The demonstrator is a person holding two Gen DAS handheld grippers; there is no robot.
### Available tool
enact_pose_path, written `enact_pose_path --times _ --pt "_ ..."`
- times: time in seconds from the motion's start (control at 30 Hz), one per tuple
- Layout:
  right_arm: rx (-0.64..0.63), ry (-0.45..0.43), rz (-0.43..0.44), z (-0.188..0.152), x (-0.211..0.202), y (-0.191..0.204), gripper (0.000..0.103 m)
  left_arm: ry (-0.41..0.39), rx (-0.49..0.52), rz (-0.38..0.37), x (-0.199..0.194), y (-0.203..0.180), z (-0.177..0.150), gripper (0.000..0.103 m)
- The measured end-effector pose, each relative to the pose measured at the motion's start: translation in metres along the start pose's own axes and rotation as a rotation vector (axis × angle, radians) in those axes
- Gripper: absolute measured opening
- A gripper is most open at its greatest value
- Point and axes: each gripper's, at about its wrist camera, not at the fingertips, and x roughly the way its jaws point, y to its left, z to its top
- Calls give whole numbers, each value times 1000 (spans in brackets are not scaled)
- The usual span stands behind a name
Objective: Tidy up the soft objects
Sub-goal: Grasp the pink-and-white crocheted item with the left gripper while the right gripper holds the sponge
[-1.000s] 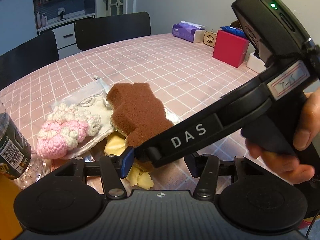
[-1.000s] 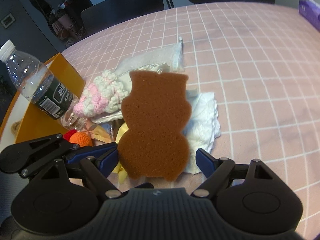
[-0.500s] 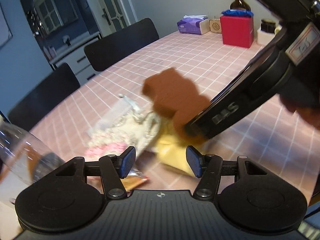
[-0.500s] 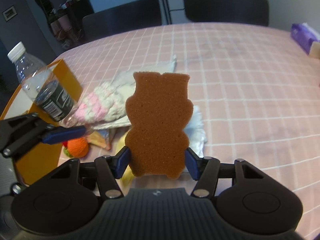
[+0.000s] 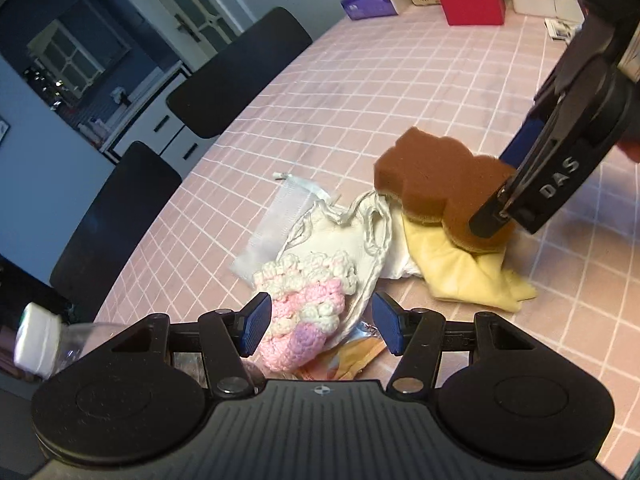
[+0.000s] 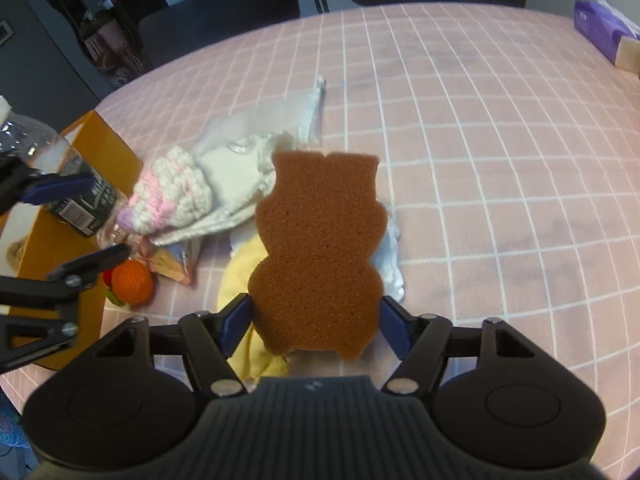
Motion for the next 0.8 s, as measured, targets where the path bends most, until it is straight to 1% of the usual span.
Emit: enact_pose_path --times 0.03,0.1,0.2,0.23,0.27,0.3,0.33,0.4,0.47,0.5,0.57,0.6,0.67,0.77,0.8 --pt "-4 -1 4 0 0 3 71 1 13 -3 4 -1 1 68" --pt "-9 1 0 -1 3 4 72 36 39 13 16 -5 4 68" --pt "-5 7 1 0 9 1 73 93 38 27 33 -4 5 68" --pt "-2 11 4 0 10 0 73 114 24 27 39 -3 5 64" --pt "-1 14 7 0 11 -2 73 126 8 30 42 -1 3 52" --pt "-4 17 5 0 13 -2 73 130 -4 30 44 0 2 46" --pt "-8 20 3 0 14 -1 73 133 -19 16 46 2 1 36" --pt "-20 24 -1 -1 16 0 72 128 -44 2 46 3 0 30" --pt "-29 23 -6 -2 18 2 71 118 -36 17 45 -1 -1 25" --pt "-34 22 -10 -2 17 2 67 111 -28 29 43 -4 -1 24" --pt "-43 13 -18 -2 14 2 62 67 -34 78 33 -5 0 22" --pt "-41 5 -19 -1 10 2 58 49 -44 94 27 -4 2 21" --pt "-35 -11 -35 2 2 1 28 15 -76 109 13 3 6 21" --pt "-14 -44 -12 5 -11 -4 17 -33 -98 134 -8 10 12 21" --pt "-8 -52 -8 6 -13 -5 15 -47 -105 139 -14 11 14 21"
